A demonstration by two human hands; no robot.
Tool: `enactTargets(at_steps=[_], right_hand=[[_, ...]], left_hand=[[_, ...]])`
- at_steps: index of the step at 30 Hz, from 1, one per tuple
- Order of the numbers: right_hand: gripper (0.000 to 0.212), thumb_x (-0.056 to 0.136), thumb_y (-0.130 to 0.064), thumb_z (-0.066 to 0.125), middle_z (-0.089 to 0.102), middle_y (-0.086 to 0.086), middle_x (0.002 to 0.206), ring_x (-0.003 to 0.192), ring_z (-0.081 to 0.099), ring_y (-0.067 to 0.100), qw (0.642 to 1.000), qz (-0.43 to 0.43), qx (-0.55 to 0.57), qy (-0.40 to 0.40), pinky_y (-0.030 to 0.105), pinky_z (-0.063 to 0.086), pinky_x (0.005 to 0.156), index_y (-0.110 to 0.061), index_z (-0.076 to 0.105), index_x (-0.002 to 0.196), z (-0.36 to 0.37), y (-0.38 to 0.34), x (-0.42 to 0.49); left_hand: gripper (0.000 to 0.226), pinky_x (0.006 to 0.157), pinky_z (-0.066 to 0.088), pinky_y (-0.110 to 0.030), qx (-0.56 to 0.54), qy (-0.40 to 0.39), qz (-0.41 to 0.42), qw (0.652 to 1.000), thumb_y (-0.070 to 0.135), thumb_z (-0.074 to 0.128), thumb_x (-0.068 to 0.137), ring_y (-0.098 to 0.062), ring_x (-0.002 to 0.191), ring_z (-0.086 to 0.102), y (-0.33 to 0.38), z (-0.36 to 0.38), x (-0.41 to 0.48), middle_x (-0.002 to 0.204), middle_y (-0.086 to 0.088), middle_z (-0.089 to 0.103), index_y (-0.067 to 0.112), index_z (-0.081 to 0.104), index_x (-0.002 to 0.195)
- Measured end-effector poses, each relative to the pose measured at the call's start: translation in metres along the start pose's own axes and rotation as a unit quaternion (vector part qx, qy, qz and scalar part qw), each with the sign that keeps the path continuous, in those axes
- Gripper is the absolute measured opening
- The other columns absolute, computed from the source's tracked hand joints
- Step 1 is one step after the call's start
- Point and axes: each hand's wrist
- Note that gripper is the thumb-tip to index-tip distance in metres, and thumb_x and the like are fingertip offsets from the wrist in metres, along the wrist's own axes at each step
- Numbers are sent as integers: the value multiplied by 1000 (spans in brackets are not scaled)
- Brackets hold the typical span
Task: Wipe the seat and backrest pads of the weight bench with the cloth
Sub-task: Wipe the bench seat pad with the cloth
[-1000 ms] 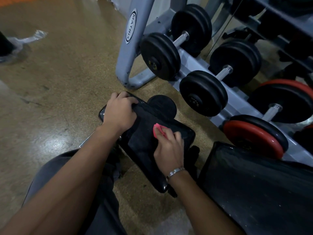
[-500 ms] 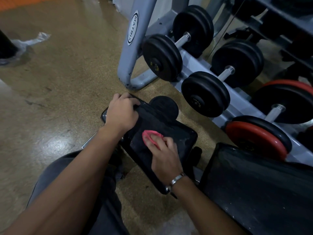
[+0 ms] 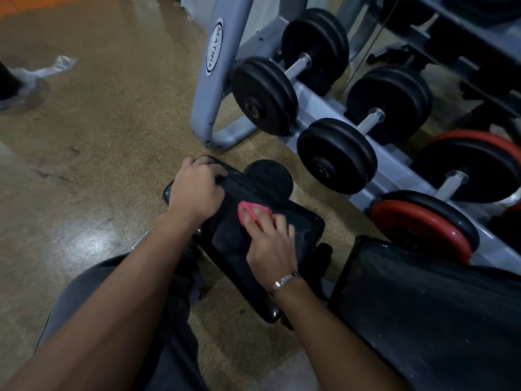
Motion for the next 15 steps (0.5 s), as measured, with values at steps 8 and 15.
enactTargets(at_steps=[8, 15], right_hand=[[77, 80, -9, 55, 51, -15, 141, 102, 48, 21, 998, -56, -6, -3, 40, 46, 83, -37, 40, 151, 2, 18, -15], [68, 86, -12, 42, 50, -14, 144, 102, 47, 20, 998, 51, 17, 17, 39, 45, 86, -32, 42, 150, 4, 24, -12]], left_hand=[[55, 88, 44, -44, -6, 2, -12, 1000, 14, 41, 68, -39, 96, 49, 2, -1, 1, 111, -9, 67, 16, 76, 111], [57, 86, 39, -39, 1, 6, -4, 1000, 16, 39, 67, -39, 94, 52, 0, 1, 2, 110, -9, 68, 17, 77, 109]])
Point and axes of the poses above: each hand's wrist, its own x-axis towards the middle knuckle, its own z-axis out of the palm, y = z × x
